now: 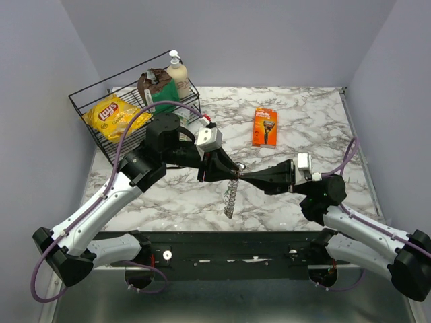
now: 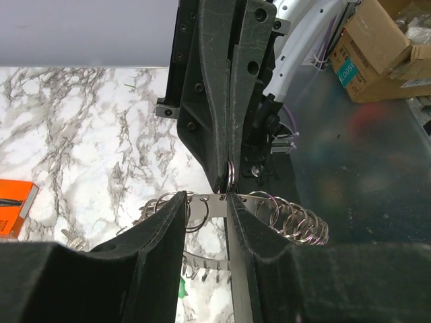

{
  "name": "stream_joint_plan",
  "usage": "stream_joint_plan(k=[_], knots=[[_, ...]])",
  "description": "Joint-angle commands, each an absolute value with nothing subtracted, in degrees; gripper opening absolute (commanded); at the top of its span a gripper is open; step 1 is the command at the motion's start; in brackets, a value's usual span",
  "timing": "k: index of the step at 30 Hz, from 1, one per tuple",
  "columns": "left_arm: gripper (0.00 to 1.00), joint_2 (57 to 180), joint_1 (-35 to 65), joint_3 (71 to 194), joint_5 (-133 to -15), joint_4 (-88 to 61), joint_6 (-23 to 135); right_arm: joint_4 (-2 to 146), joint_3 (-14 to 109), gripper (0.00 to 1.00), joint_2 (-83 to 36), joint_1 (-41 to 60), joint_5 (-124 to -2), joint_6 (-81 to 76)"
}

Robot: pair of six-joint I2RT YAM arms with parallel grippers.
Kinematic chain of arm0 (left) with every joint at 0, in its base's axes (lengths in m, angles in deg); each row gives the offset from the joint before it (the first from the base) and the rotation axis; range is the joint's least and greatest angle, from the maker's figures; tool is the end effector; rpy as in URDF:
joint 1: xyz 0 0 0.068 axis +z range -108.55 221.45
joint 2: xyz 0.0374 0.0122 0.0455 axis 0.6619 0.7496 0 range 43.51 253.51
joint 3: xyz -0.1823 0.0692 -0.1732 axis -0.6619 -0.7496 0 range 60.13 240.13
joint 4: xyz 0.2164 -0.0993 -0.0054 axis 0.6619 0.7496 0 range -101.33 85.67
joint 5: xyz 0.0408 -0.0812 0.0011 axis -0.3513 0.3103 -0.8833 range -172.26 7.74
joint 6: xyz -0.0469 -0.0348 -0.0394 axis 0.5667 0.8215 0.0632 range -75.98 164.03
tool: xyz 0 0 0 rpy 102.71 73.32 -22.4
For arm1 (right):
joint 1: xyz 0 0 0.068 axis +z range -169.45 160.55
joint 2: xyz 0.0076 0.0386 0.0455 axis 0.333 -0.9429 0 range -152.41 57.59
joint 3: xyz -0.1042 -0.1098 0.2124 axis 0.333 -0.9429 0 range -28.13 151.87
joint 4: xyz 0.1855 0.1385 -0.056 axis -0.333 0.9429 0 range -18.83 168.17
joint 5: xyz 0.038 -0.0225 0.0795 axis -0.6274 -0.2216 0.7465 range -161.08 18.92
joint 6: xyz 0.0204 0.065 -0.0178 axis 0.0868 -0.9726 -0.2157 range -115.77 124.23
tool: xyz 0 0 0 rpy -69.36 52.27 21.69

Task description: Put the keys on the keyring

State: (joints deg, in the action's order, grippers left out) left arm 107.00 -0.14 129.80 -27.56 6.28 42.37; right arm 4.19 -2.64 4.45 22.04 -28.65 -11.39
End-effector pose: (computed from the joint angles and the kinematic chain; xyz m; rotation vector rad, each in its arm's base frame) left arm 0.1371 -0.1845 0.4007 1.3205 1.3413 -1.3267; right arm 0.1106 0.1497 0.3397 -0.9212 0.7123 1.2162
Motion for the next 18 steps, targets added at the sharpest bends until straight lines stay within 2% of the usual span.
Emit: stream_joint_plan(k=[1, 7, 13, 18], knots=[[0.36, 108.3, -1.0, 132.1, -28.0, 6.2, 42.4, 0.4, -2.6, 0.01, 4.1, 21.9, -29.4, -11.2], [0.27, 108.3, -1.2, 132.5, -28.8, 6.4, 42.1, 0.4, -2.6, 0.01, 4.1, 21.9, -29.2, -11.2], [0.0, 108.1, -1.2, 132.2, -29.4, 5.1, 42.9, 0.4, -2.6, 0.01, 3.5, 22.0, -28.7, -11.4], [0.0, 107.0, -1.2, 131.3, -31.7, 3.1, 43.6, 0.4, -2.7, 0.01, 3.3, 21.9, -28.7, -11.6]])
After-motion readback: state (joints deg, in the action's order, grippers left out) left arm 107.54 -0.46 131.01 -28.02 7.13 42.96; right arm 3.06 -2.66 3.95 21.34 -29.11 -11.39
